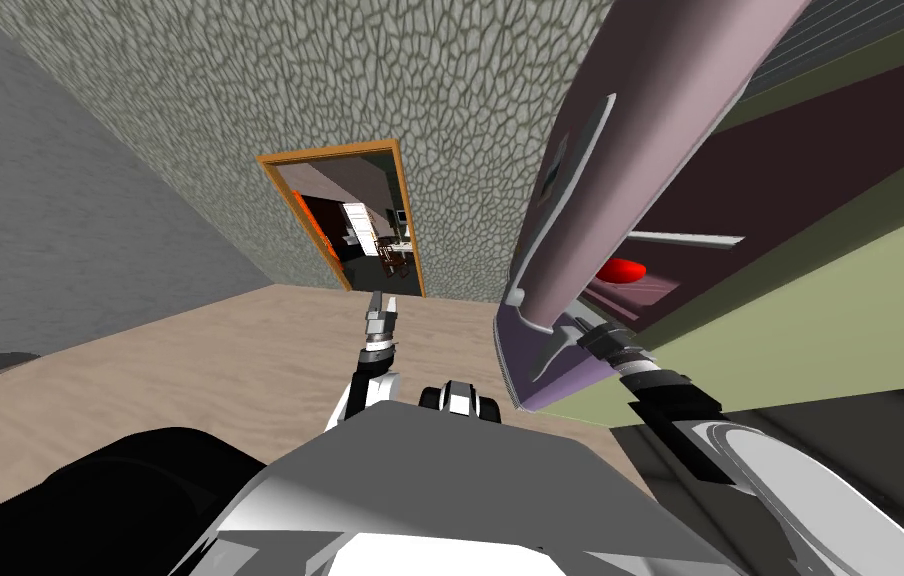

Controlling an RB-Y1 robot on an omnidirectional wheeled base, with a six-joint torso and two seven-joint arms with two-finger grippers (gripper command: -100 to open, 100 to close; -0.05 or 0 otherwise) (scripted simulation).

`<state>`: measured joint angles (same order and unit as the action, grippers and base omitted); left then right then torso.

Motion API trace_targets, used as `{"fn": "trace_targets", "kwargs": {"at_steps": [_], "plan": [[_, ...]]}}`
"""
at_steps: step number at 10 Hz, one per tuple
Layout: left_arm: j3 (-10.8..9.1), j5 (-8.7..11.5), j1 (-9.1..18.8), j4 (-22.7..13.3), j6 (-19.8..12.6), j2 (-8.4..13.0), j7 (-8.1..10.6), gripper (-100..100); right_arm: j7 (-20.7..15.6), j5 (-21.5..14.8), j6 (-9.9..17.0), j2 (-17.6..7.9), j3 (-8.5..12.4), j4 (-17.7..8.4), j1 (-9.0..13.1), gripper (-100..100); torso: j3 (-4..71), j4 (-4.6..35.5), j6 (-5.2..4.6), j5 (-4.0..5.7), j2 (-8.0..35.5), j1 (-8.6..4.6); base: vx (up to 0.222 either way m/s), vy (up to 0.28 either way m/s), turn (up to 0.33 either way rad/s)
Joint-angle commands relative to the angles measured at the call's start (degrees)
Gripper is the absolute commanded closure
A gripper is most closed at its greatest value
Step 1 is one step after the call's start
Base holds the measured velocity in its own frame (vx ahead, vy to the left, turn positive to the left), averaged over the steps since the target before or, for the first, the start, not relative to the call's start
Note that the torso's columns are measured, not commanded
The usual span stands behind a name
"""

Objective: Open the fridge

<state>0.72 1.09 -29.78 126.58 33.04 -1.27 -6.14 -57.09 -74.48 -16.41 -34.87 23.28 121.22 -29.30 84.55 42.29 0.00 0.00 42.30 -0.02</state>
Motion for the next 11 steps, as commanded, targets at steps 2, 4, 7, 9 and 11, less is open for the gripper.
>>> {"fn": "trace_targets", "kwargs": {"at_steps": [2, 4, 7, 9, 11], "plan": [[0.01, 0.00, 0.01, 0.00, 0.00, 0.00, 0.00, 0, -2.22, 0.84, -2.39, 1.85, -1.23, 2.50, -0.51, 100, 0.01, -0.01, 0.04, 0.00, 0.01, 0.03, 0.054, -0.016, -0.104], [0.00, 0.00, 0.00, 0.00, 0.00, 0.00, 0.00, 0, -3.14, 1.38, -3.25, 2.58, -1.17, 2.50, -0.40, 100, 0.01, 0.00, -0.02, 0.00, -0.01, -0.01, 0.050, -0.014, -0.180], [0.03, 0.00, 0.02, 0.00, 0.00, -0.03, 0.00, 0, -3.09, 1.40, -2.20, 2.77, -0.22, 2.51, -0.68, -100, 0.02, -0.01, 0.02, -0.18, -0.02, 0.60, 0.051, 0.172, -0.041], [0.03, 0.00, 0.01, 0.00, 0.00, -0.02, 0.00, 0, -2.86, 1.44, -1.29, 2.88, 0.46, 2.33, -0.83, -100, 0.07, -0.03, 0.01, 0.00, -0.09, 0.02, 0.059, 0.202, -0.041], [0.02, 0.00, 0.01, 0.00, 0.00, -0.02, 0.00, 0, -2.64, 1.49, -0.43, 2.98, 1.11, 2.17, -0.96, -100, 0.05, -0.01, 0.06, -0.02, -0.08, 0.05, 0.085, 0.198, -0.038]]}}
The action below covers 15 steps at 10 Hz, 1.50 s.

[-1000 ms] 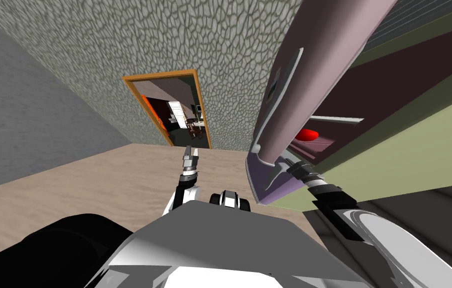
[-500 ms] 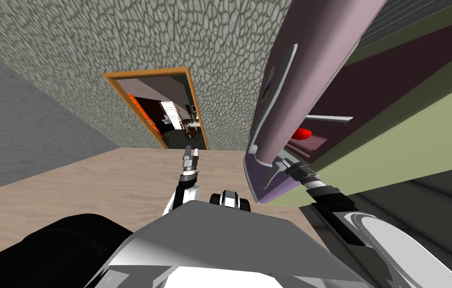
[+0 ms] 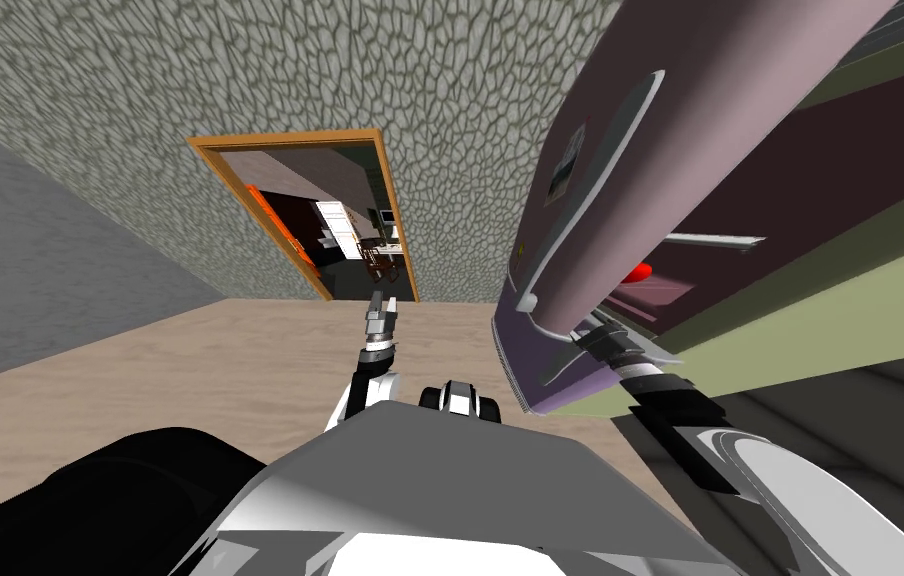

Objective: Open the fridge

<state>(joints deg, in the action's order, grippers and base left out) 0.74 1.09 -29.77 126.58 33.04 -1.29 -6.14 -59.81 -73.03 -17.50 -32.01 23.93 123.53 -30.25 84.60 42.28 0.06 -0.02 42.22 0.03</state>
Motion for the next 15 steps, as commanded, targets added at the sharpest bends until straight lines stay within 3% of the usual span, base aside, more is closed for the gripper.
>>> {"fn": "trace_targets", "kwargs": {"at_steps": [1, 7, 8, 10, 15], "plan": [[0.00, 0.00, 0.00, 0.00, 0.00, 0.00, 0.00, 0, 0.20, 0.06, 1.11, 0.17, 0.79, -0.23, -0.09, -100, 0.02, -0.02, -0.03, 0.01, -0.01, -0.01, 0.051, 0.201, -0.040], [0.00, 0.00, 0.01, 0.00, 0.00, 0.00, 0.00, 0, 0.87, 0.23, 3.64, 0.49, 2.68, -0.79, -0.47, -100, -0.05, 0.01, -0.05, 0.02, 0.09, -0.03, 0.057, 0.208, -0.038], [0.00, 0.00, 0.00, 0.00, 0.00, 0.00, 0.00, 0, 0.58, 0.39, 2.98, 0.53, 2.70, -0.84, -0.37, -100, -0.02, 0.00, -0.06, 0.00, 0.04, 0.00, 0.026, 0.099, -0.015], [-0.01, 0.00, 0.03, 0.00, -0.01, 0.02, 0.00, 0, 2.60, -0.07, 5.57, -1.70, 4.26, -3.94, -0.18, -100, -0.16, 0.06, 0.01, 0.15, 0.29, -0.45, -0.075, 0.028, 0.341], [-0.01, 0.00, 0.02, 0.00, -0.01, 0.02, 0.00, 0, 5.87, -0.81, 9.68, -5.43, 6.85, -9.10, 0.13, -100, 0.02, -0.02, -0.06, 0.00, -0.02, 0.05, -0.092, 0.028, 0.240]]}}
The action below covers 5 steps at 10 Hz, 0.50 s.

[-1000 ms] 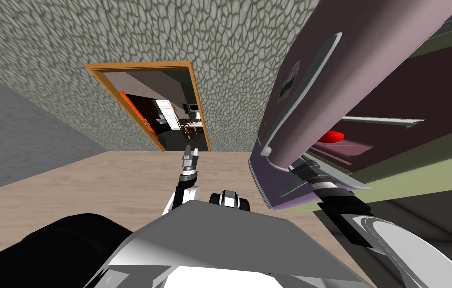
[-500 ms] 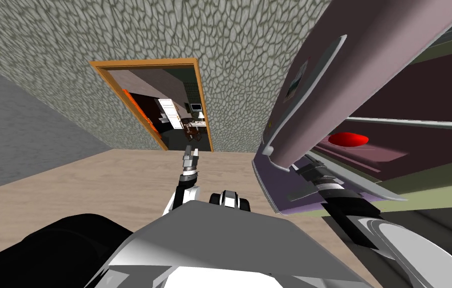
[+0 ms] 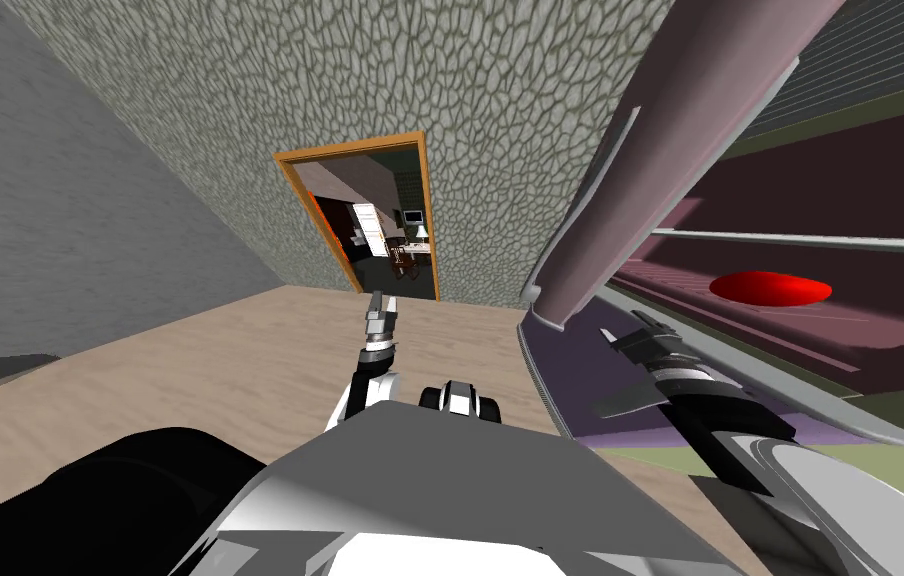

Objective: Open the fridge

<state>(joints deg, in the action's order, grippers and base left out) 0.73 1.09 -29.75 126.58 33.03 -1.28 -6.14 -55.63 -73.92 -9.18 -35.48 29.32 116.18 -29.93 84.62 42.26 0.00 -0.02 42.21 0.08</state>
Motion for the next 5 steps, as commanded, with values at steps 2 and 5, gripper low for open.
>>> {"fn": "trace_targets", "kwargs": {"at_steps": [2, 5], "plan": [[0.00, 0.00, 0.00, 0.00, 0.00, 0.00, 0.00, 0, 3.01, -0.22, 2.99, -3.46, 2.49, -3.81, -0.06, -100, 0.01, 0.00, 0.00, 0.01, 0.00, -0.08, -0.068, 0.033, 0.246], [-0.02, 0.00, -0.03, 0.00, 0.00, 0.01, 0.00, 0, 1.70, 0.08, 1.35, -1.96, 1.46, -1.75, -0.19, 100, 0.02, -0.01, -0.06, 0.06, -0.05, -0.20, 0.005, -0.007, -0.137]]}}
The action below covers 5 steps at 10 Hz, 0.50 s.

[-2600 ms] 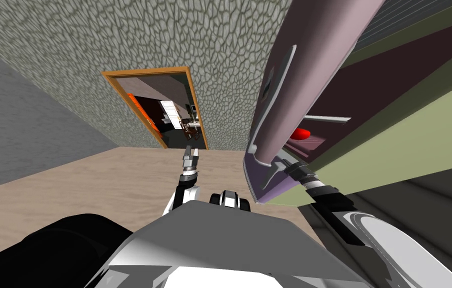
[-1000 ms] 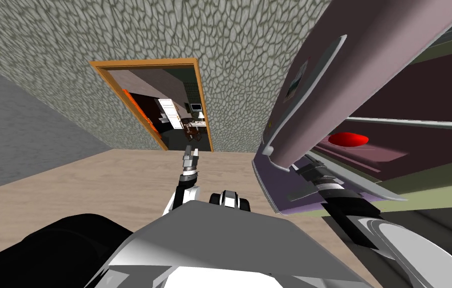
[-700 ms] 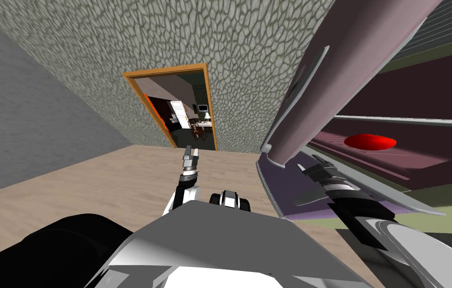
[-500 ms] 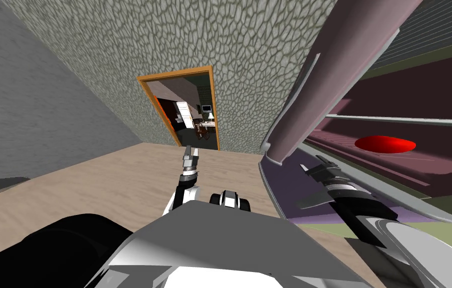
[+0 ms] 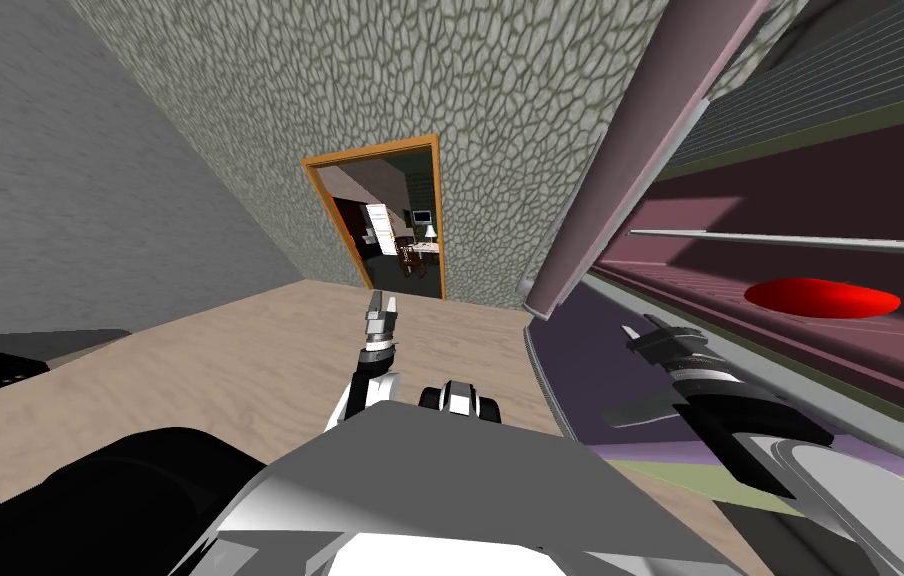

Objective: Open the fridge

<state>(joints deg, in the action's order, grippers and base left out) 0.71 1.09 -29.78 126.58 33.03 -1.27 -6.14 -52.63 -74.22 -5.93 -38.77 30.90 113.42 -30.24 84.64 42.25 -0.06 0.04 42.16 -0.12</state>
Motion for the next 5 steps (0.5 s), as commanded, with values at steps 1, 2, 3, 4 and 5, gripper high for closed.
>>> {"fn": "trace_targets", "kwargs": {"at_steps": [1, 2, 3, 4, 5], "plan": [[0.00, 0.00, -0.01, 0.00, 0.00, 0.00, 0.00, 0, -1.96, 0.53, -2.72, 2.07, -0.64, 2.04, 0.06, 100, 0.03, -0.02, 0.03, -0.01, -0.05, 0.03, 0.076, -0.031, -0.233], [0.00, 0.00, -0.01, 0.00, 0.00, 0.00, 0.00, 0, -2.61, 0.68, -3.54, 2.82, -1.16, 3.07, 0.00, 100, 0.05, -0.02, 0.08, -0.02, -0.07, 0.07, 0.091, -0.036, -0.256], [0.00, 0.00, -0.01, 0.00, 0.00, 0.00, 0.00, 0, -3.27, 0.83, -4.36, 3.56, -1.67, 4.11, -0.07, 100, 0.03, -0.01, 0.07, -0.04, -0.01, 0.09, 0.097, -0.041, -0.262], [0.00, 0.00, -0.01, 0.00, 0.00, 0.01, 0.00, 0, -3.92, 0.97, -5.18, 4.31, -2.19, 5.14, -0.13, 100, -0.03, 0.01, 0.07, -0.03, 0.06, 0.10, 0.097, -0.030, -0.247], [0.00, 0.00, -0.01, 0.00, 0.00, 0.00, 0.00, 0, -4.58, 1.12, -6.00, 5.06, -2.71, 6.17, -0.19, 100, -0.08, 0.03, 0.07, -0.04, 0.13, 0.14, 0.082, -0.019, -0.208]]}}
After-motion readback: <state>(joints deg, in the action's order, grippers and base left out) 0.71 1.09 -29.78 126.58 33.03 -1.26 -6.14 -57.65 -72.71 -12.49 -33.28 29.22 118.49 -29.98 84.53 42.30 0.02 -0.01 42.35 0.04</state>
